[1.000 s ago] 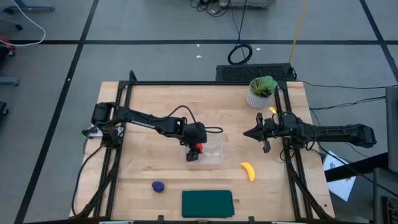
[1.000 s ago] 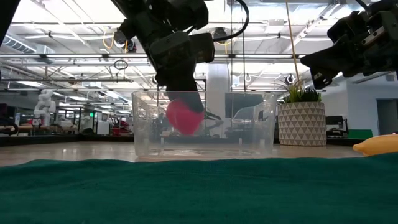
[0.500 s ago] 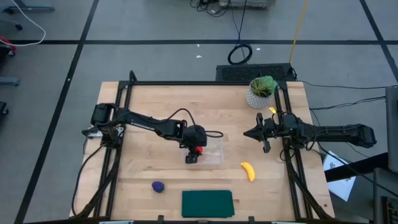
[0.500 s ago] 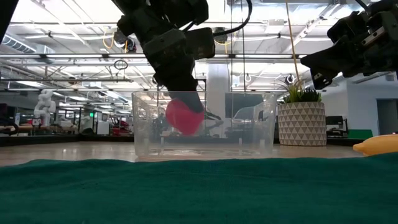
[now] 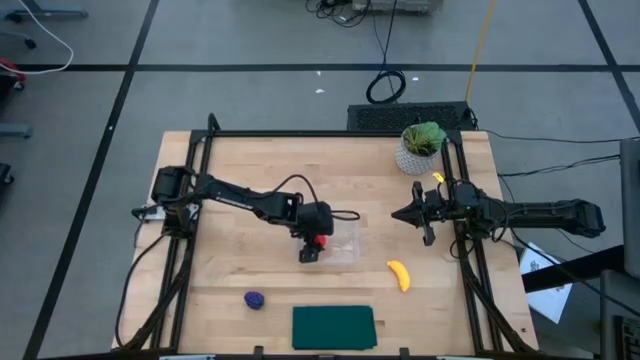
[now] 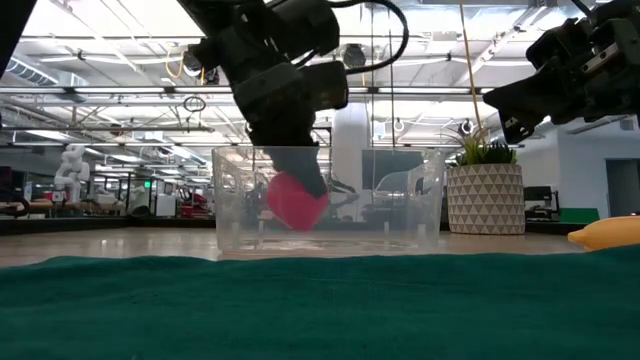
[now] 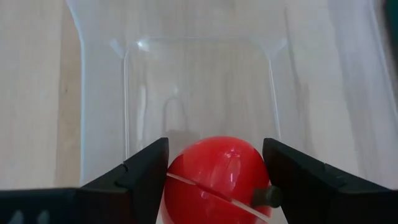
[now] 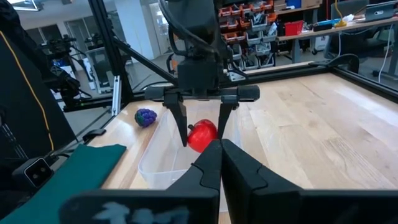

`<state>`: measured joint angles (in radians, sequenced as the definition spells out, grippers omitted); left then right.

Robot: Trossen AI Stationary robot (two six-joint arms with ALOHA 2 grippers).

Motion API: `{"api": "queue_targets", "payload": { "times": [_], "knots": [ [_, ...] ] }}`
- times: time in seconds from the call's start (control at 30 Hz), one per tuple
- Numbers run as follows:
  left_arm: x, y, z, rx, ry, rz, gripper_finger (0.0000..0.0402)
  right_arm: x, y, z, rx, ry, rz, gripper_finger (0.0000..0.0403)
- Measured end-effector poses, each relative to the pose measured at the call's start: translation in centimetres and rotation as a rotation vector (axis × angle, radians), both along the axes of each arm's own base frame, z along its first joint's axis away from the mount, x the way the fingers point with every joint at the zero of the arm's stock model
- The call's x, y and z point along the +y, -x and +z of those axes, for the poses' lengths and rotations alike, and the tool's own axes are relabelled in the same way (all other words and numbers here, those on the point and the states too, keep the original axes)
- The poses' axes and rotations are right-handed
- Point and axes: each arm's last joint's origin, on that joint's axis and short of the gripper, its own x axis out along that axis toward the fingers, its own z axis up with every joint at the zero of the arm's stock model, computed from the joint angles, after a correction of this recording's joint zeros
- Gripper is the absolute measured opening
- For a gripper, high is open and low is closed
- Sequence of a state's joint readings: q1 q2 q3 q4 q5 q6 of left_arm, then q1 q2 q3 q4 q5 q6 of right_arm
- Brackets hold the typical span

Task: Pick and placing Produce into tupperware
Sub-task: Put the red apple into the transparent bin, then put the yellow banana into the transparent bin

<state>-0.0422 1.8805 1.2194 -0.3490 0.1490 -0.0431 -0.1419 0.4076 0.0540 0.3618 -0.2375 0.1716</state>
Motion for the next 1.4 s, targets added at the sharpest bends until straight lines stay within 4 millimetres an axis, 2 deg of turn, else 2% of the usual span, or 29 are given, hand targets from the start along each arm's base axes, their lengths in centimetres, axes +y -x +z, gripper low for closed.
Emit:
{"api": "queue_targets", "payload": {
  "times": [0.27,0.53,0.87,1.4],
  "knots": [
    [0.3,0.0,-0.8,0.033,-0.014,-0.013,0.0253,0.0,0.0,0.0,0.002,0.000,0.000,0.0000],
    [0.3,0.0,-0.7,0.024,-0.023,-0.027,0.0252,0.0,0.0,-0.1,0.007,-0.001,0.000,0.0000],
    [0.3,-0.2,-2.3,0.061,-0.025,-0.026,0.0252,0.0,0.0,-0.1,0.010,-0.001,0.000,0.0000],
    [0.3,-0.3,-2.2,0.040,-0.031,-0.058,0.0253,0.0,-0.1,-0.2,0.022,-0.003,0.000,0.0000]
  ]
}}
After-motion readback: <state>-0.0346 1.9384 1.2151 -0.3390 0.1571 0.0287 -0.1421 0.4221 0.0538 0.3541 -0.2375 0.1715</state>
